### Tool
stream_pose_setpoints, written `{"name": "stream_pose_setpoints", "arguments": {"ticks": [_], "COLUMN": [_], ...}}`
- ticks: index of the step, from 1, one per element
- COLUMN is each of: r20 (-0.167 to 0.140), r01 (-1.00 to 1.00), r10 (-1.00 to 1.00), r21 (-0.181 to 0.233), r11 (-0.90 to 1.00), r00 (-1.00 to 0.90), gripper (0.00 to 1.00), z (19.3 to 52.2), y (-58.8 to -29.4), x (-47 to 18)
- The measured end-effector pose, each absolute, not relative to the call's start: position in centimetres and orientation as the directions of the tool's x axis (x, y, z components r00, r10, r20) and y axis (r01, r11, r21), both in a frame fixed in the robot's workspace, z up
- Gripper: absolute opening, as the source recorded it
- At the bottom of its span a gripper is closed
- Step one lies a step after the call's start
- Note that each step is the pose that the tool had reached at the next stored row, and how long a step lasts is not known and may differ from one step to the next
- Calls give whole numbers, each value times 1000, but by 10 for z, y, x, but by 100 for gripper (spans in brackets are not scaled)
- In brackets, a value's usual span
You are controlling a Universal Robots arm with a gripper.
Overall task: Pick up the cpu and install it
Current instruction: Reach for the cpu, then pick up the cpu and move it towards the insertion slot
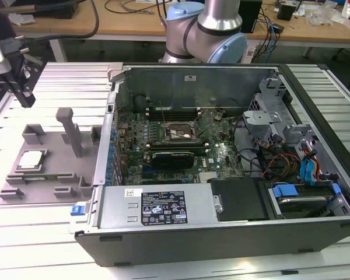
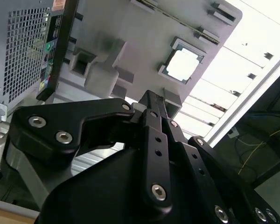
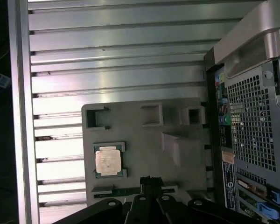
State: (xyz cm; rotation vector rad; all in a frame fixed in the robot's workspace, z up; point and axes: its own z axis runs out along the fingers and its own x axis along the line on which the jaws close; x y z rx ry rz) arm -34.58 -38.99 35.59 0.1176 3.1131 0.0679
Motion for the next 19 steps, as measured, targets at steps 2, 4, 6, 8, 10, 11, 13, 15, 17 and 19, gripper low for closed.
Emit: {"name": "stream_pose_setpoints", "arguments": {"ticks": [2,4,6,8,10,11,13,15,17,19], "r20": [-24,-24,-24,-24,-24,-24,-24,-24,-24,-24], "r01": [75,75,75,75,75,75,75,75,75,75], "r10": [76,76,76,76,76,76,76,76,76,76], "r21": [44,44,44,44,44,44,44,44,44,44], "r11": [996,996,996,996,996,996,996,996,996,996], "r00": [-997,-997,-997,-997,-997,-997,-997,-997,-997,-997], "gripper": [11,11,11,11,11,11,11,11,11,11], "z": [349,344,341,338,333,333,333,333,333,333], "y": [-390,-390,-390,-390,-390,-390,-390,-390,-390,-390], "x": [-348,-350,-352,-355,-360,-360,-360,-360,-360,-360]}}
